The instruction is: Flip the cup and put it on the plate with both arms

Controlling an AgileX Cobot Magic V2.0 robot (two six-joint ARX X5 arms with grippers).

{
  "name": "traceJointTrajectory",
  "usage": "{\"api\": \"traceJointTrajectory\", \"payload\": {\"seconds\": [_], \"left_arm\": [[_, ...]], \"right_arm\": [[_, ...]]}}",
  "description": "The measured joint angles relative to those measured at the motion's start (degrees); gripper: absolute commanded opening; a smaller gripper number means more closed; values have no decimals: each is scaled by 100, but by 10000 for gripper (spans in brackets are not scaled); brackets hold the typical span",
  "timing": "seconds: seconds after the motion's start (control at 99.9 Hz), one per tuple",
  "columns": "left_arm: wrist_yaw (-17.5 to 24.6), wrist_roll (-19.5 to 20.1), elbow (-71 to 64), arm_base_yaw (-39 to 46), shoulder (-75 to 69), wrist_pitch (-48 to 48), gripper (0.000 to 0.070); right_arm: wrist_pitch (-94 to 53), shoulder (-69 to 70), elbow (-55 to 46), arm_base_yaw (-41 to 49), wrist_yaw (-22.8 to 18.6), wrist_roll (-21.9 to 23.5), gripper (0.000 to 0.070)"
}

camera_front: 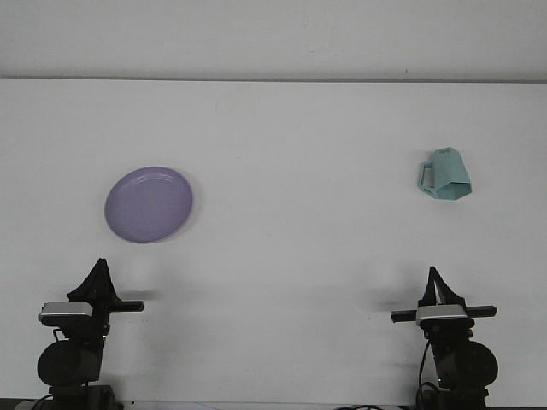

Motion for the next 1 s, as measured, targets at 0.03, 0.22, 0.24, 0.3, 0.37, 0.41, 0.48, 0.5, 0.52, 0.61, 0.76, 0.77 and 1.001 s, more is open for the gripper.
{"api": "traceJointTrajectory", "payload": {"seconds": [0.03,0.22,0.24,0.3,0.37,0.41,0.48,0.5,0.52,0.61,0.76,0.77,1.001], "left_arm": [[0,0,0,0,-2,2,14],[0,0,0,0,0,0,14],[0,0,0,0,0,2,14],[0,0,0,0,0,2,14],[0,-22,0,0,0,2,13],[0,-46,0,0,-2,2,13],[0,-142,0,0,0,2,13],[0,-184,0,0,0,2,13],[0,-219,0,0,0,2,13],[0,-369,0,0,0,0,13],[0,-564,0,0,0,9,12],[0,-590,0,0,0,9,12],[0,-990,0,0,0,13,12]], "right_arm": [[0,0,0,0,0,0,1],[0,0,0,0,0,0,1],[0,0,-2,0,0,0,1],[0,0,-2,0,0,0,1],[0,0,0,0,-2,0,1],[0,0,-2,0,-2,15,1],[0,0,0,0,-13,186,1],[0,0,-2,0,-17,267,1],[0,0,0,0,-20,367,0],[0,0,-2,0,-20,874,0],[232,0,0,0,-13,1950,0],[258,0,0,0,-13,2015,0],[-522,302,1097,0,654,2605,0]]}}
